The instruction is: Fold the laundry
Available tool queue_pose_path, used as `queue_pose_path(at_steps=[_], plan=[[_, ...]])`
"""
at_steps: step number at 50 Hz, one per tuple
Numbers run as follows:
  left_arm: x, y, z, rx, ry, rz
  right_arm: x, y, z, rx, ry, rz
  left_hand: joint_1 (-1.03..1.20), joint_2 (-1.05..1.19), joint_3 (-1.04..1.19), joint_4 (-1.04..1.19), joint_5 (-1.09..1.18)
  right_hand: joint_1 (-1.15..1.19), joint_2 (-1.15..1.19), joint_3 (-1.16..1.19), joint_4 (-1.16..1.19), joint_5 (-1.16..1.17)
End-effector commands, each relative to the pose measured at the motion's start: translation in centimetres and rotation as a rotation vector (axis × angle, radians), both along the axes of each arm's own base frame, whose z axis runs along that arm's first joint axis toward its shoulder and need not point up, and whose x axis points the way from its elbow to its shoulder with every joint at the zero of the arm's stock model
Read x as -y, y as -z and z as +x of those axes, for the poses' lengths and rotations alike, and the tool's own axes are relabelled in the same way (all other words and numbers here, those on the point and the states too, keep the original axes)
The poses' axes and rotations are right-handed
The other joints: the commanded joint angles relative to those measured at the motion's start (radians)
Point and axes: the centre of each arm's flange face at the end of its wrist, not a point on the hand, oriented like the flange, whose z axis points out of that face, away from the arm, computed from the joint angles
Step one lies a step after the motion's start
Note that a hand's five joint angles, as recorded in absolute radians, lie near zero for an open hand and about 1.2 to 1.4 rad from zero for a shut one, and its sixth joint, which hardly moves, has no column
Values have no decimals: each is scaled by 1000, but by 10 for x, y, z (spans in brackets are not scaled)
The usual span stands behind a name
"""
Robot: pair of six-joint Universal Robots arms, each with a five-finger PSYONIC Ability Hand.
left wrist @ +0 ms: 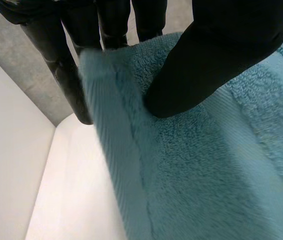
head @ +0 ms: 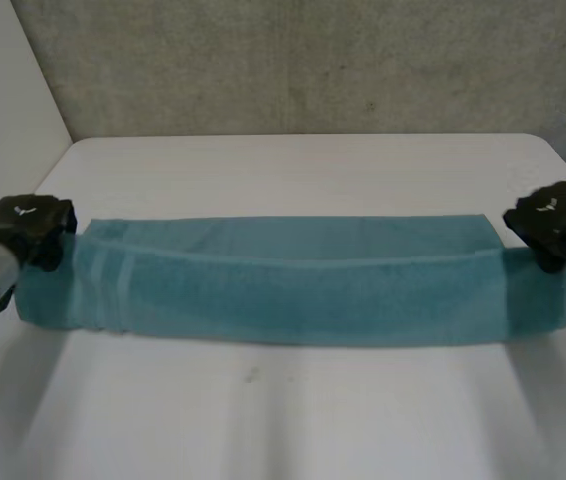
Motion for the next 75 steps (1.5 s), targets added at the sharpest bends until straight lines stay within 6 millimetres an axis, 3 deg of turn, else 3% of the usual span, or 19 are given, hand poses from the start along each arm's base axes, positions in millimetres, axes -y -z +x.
queue_pose_path(at_steps=[1, 11, 26, 27, 28, 29, 30, 31, 35, 37, 39, 40, 42, 44, 51, 55, 63, 66, 75], plan=[[40, 18, -12, 36, -72, -34, 39, 24, 26, -17, -4, -85, 197, 178, 179, 178, 185, 412, 213, 207, 201, 225], [84, 30, -29, 63, -62, -165, 90, 45, 45, -2, 44, -251, 197, 178, 179, 178, 185, 412, 213, 207, 201, 225], [96, 45, -49, 121, -15, -239, 116, 64, 73, 28, 11, -355, 197, 178, 179, 178, 185, 412, 213, 207, 201, 225], [95, 45, -51, 120, -9, -244, 116, 66, 77, 32, 4, -361, 197, 178, 179, 178, 185, 64, -135, -141, -147, -123], [93, 46, -55, 118, -2, -247, 115, 66, 79, 34, 7, -363, -58, -78, -76, -77, -71, -468, -668, -674, -679, -655], [93, 46, -55, 118, -2, -247, 115, 66, 79, 34, 7, -363, -61, -80, -79, -79, -73, -473, -673, -679, -684, -661], [90, 45, -60, 117, 13, -256, 116, 65, 77, 37, 24, -364, -657, -676, -674, -675, -669, -810, -1009, -1015, -1020, -997], [85, 46, -67, 117, 27, -260, 115, 65, 77, 47, 46, -359, -1025, -1044, -1042, -1043, -1037, -810, -1009, -1015, -1020, -997], [77, 34, -79, 120, 54, -304, 112, 65, 73, 95, 92, -336, -1025, -1044, -1042, -1043, -1037, -810, -1009, -1015, -1020, -997], [74, 28, -81, 122, 59, -326, 109, 55, 73, 135, 104, -338, -1025, -1044, -1042, -1043, -1037, -810, -1009, -1015, -1020, -997], [67, 13, -82, 114, 58, -368, 99, 17, 69, 230, 116, -368, -1025, -1044, -1042, -1043, -1037, -810, -1009, -1015, -1020, -997], [67, 12, -82, 114, 58, -368, 99, 17, 69, 231, 116, -368, -1025, -1044, -1042, -1043, -1037, -810, -1009, -1015, -1020, -997], [64, 2, -81, 110, 55, -392, 86, -17, 63, 313, 125, -389, -1025, -1044, -1042, -1043, -1037, -810, -1009, -1015, -1020, -997], [54, -16, -79, 98, 50, -416, 79, -26, 61, 341, 123, -384, -1025, -1044, -1042, -1043, -1037, -810, -1009, -1015, -1020, -997], [24, -34, -72, 85, 46, -406, 41, -41, 58, 358, 46, -273, -1025, -1044, -1042, -1043, -1037, -810, -1009, -1015, -1020, -997], [1, -32, -67, 22, 45, -355, 28, -28, 26, 334, 106, -120, -1025, -1044, -1042, -1043, -1037, -810, -1009, -1015, -1020, -997], [-29, -27, -61, -100, 36, -274, 10, 12, -10, 305, 203, 102, -1025, -1044, -1042, -1043, -1037, -709, -908, -914, -920, -896], [-35, -23, -60, -142, 31, -247, 10, 23, -22, 315, 204, 140, -1025, -1044, -1042, -1043, -1037, -545, -744, -750, -756, -732], [-38, -20, -58, -172, 21, -222, 22, 53, -44, 358, 194, 158, -1025, -1044, -1042, -1043, -1037, -429, -629, -635, -640, -617]])
